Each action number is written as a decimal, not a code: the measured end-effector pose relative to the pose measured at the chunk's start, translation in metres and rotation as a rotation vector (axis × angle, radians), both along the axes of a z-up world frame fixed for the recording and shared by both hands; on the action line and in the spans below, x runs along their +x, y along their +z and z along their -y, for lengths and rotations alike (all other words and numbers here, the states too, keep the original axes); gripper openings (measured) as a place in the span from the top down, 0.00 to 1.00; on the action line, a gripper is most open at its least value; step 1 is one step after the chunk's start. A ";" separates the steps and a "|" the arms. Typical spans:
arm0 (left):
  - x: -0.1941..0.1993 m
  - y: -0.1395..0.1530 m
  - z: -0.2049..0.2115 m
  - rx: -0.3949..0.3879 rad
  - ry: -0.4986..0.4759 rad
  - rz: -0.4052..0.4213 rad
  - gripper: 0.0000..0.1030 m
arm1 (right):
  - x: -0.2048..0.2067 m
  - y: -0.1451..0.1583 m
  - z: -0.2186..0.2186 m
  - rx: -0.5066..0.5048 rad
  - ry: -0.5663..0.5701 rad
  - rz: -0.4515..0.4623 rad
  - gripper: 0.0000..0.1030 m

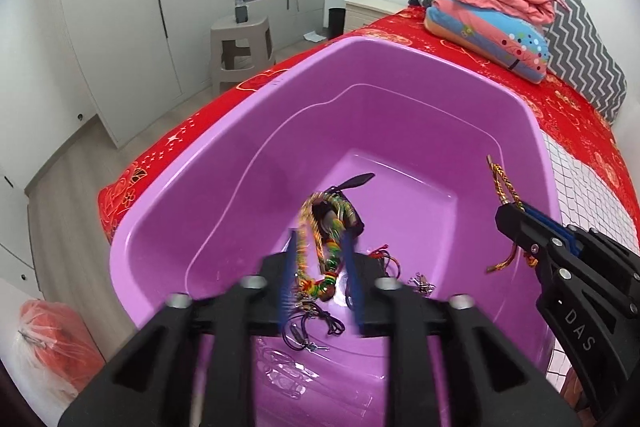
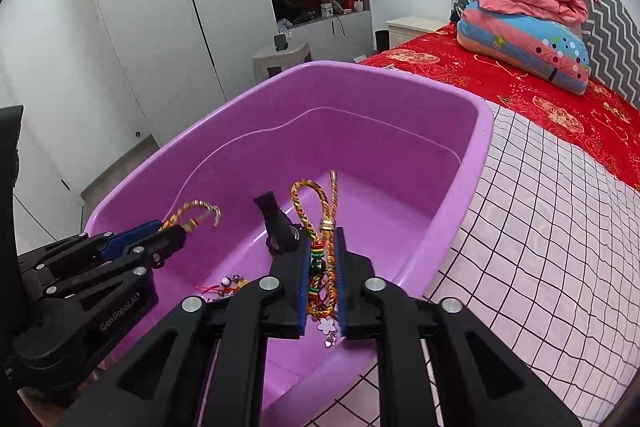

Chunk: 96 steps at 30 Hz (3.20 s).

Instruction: Organize jewelry

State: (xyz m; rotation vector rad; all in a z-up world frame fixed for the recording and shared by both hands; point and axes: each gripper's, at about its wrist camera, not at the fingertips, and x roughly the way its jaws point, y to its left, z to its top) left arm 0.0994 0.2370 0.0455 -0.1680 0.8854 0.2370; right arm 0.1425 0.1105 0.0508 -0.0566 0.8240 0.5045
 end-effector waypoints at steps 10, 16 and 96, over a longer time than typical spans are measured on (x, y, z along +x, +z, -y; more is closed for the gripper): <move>-0.012 0.023 -0.011 0.013 0.070 0.041 0.11 | -0.004 0.016 0.010 -0.014 -0.038 0.043 0.55; -0.017 0.026 -0.013 -0.001 0.081 -0.001 0.08 | -0.009 0.021 0.014 -0.018 -0.039 0.000 0.49; -0.042 0.066 0.002 0.056 0.081 -0.082 0.06 | -0.050 0.064 0.033 -0.038 -0.038 -0.063 0.46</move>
